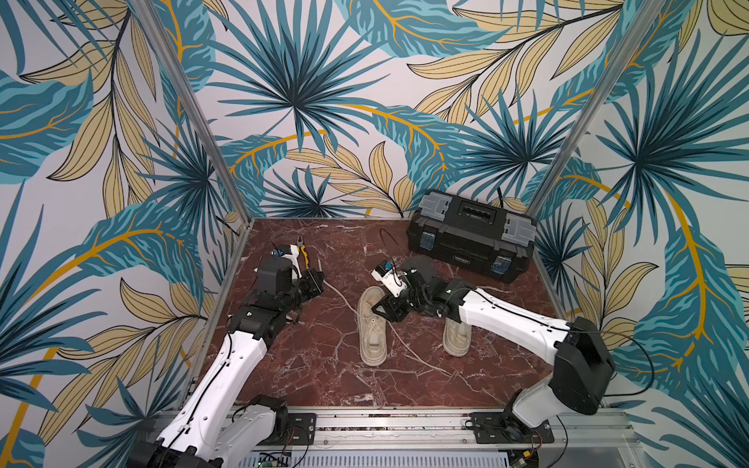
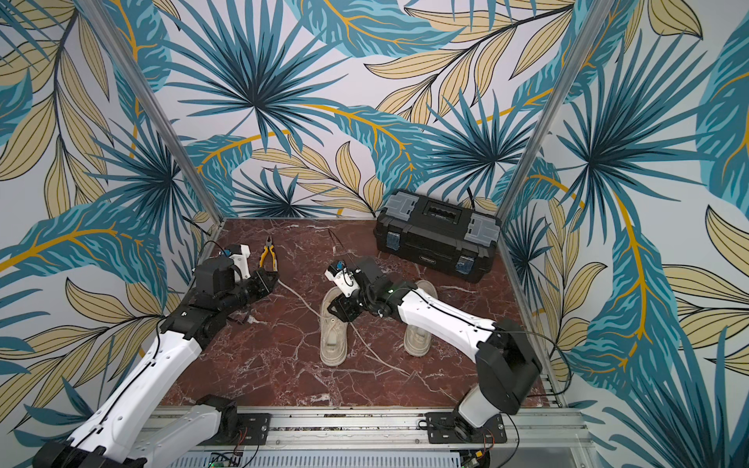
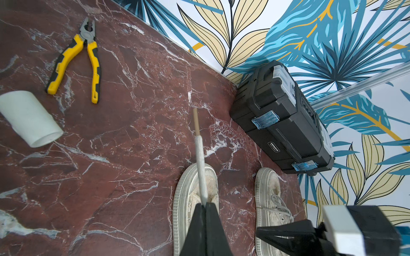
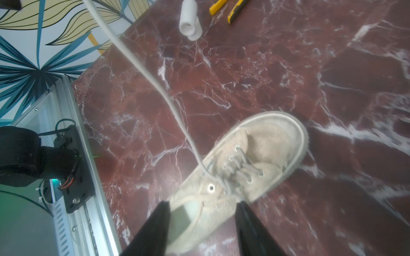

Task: Tie the shoes
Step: Wrap the shoelace around the shoelace.

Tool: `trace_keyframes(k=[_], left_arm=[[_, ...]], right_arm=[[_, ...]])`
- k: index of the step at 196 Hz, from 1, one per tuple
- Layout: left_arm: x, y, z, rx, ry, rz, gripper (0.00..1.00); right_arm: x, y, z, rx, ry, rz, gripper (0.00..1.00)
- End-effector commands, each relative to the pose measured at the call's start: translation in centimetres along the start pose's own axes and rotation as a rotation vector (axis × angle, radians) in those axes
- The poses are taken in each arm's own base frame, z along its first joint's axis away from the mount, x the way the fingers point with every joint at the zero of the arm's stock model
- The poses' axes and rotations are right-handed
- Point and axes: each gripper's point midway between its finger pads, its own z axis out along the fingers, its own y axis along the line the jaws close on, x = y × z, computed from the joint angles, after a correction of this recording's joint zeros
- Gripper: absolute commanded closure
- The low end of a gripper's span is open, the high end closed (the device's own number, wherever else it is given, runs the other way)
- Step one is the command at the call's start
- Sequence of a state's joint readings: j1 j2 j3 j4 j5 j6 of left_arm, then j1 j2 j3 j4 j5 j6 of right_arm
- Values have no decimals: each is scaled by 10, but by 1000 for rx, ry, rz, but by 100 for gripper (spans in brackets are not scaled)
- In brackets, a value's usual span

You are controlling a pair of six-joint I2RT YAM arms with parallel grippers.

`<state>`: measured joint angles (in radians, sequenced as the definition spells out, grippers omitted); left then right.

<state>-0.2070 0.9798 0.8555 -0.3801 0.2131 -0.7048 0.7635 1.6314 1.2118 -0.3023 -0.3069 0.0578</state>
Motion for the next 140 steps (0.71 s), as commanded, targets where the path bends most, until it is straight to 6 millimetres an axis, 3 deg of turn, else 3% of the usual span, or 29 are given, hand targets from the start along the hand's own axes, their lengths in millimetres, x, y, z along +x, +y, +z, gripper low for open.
trace_keyframes(k=[1,41,72,101,121,140], left_arm=[[-25,-23,-14,54,-81,8,100],[-27,-18,-15,20,-93,12,100],[-26,-16,-15,11,-91,15,100],[-27,-14,-17,-7,-91,26,100],[-26,-10,-19,-33,-87,39,100],[-22,3,-23,-105,-75,64,100]], right_arm=[[-10,12,22,-74,-9,-57,49],[3,12,59,-112,58,-41,50],[12,8,74,-105,84,-13,58],[14,5,76,-88,90,2,73],[13,1,73,-63,83,1,90],[11,-4,66,-25,69,-1,100]])
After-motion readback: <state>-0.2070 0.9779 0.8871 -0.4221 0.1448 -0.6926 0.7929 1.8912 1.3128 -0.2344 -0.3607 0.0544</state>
